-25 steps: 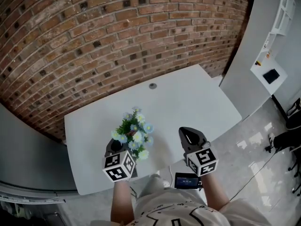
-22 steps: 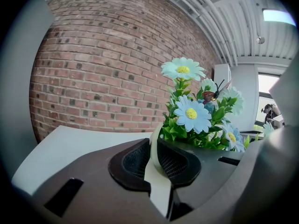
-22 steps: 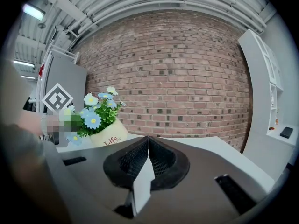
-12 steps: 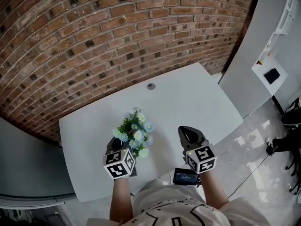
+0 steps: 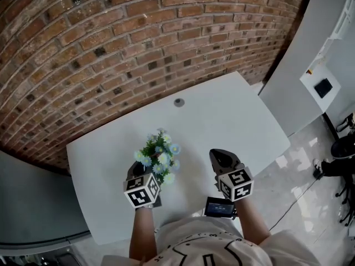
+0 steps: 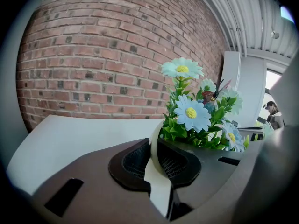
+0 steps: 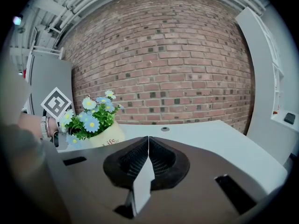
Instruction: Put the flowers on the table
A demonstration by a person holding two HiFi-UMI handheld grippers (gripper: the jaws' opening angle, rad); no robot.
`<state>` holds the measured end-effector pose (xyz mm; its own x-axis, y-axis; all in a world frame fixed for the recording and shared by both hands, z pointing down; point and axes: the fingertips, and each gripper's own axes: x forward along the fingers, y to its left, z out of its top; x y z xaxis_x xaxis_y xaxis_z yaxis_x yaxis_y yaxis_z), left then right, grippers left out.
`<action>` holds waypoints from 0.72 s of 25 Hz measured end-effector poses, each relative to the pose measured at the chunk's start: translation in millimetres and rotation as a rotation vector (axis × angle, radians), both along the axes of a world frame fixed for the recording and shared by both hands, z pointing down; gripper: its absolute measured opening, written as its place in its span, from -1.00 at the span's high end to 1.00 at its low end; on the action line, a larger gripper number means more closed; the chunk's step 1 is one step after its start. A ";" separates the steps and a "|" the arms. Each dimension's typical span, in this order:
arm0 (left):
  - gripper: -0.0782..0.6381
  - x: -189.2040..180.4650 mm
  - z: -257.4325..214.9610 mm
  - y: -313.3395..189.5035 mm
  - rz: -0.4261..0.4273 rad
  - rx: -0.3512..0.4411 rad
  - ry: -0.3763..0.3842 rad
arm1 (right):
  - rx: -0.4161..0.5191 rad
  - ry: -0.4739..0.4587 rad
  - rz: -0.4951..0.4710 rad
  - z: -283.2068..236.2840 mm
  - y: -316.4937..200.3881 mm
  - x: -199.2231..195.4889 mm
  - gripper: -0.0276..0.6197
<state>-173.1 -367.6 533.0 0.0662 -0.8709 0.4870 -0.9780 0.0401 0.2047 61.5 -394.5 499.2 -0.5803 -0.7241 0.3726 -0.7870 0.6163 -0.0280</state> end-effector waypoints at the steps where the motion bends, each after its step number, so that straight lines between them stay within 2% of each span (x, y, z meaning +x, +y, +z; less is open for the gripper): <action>1: 0.63 -0.5 3.9 -3.1 0.003 -0.009 0.002 | -0.013 0.004 0.001 4.9 -2.8 -1.1 0.86; 12: 0.63 -8.0 40.4 -27.2 0.025 -0.087 0.011 | -0.100 0.043 -0.002 36.5 -27.9 -13.5 0.86; 18: 0.63 -11.6 56.3 -35.3 0.059 -0.111 -0.025 | -0.140 0.064 0.028 51.8 -44.3 -9.2 0.86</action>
